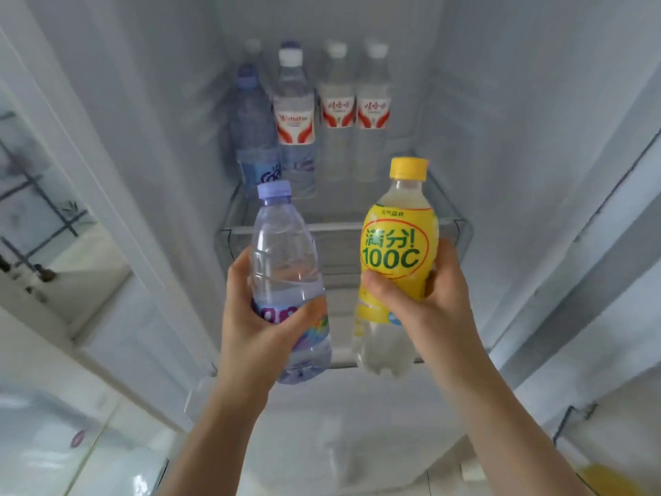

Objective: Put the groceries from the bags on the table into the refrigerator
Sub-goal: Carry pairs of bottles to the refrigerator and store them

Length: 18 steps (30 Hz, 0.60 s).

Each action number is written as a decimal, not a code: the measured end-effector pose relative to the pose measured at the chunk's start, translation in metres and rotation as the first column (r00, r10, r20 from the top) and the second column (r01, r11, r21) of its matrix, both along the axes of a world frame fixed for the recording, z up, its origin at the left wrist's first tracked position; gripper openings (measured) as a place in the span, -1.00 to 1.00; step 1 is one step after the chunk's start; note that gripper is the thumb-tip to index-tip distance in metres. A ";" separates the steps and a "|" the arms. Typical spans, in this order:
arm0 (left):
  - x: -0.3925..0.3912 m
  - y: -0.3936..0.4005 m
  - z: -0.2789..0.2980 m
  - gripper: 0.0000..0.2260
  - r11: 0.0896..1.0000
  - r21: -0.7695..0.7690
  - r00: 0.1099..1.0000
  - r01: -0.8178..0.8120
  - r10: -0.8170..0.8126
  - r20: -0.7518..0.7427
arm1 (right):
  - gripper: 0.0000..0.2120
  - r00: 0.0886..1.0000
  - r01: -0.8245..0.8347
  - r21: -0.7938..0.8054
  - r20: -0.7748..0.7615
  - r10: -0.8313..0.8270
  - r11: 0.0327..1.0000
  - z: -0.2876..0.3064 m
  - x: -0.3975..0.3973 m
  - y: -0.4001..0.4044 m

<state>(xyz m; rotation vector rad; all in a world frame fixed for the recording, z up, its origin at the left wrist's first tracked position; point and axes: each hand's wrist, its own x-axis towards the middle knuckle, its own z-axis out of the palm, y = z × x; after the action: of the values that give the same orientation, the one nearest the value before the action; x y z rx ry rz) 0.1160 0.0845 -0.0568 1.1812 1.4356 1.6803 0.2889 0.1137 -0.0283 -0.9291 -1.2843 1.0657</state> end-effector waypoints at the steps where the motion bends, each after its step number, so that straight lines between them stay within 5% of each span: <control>1: 0.001 0.015 0.006 -0.27 0.999 0.034 1.000 -0.014 0.015 -0.023 | -0.57 0.999 0.026 0.025 -0.022 -0.025 0.999 0.006 -0.001 0.013; 10: 0.014 0.125 0.054 -0.29 0.960 0.277 0.994 -0.031 0.060 -0.096 | -0.44 0.961 0.275 0.230 -0.058 -0.269 0.933 0.048 -0.015 0.102; 18: 0.026 0.189 0.048 -0.16 0.936 0.351 0.994 -0.007 0.045 -0.100 | -0.29 0.965 0.261 0.192 -0.014 -0.263 0.946 0.047 -0.020 0.171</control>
<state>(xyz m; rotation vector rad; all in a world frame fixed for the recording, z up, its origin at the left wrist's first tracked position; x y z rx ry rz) 0.1418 0.2739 -0.0088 1.4682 1.2480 1.9748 0.2690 0.2846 0.0189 -0.9291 -1.2101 0.7168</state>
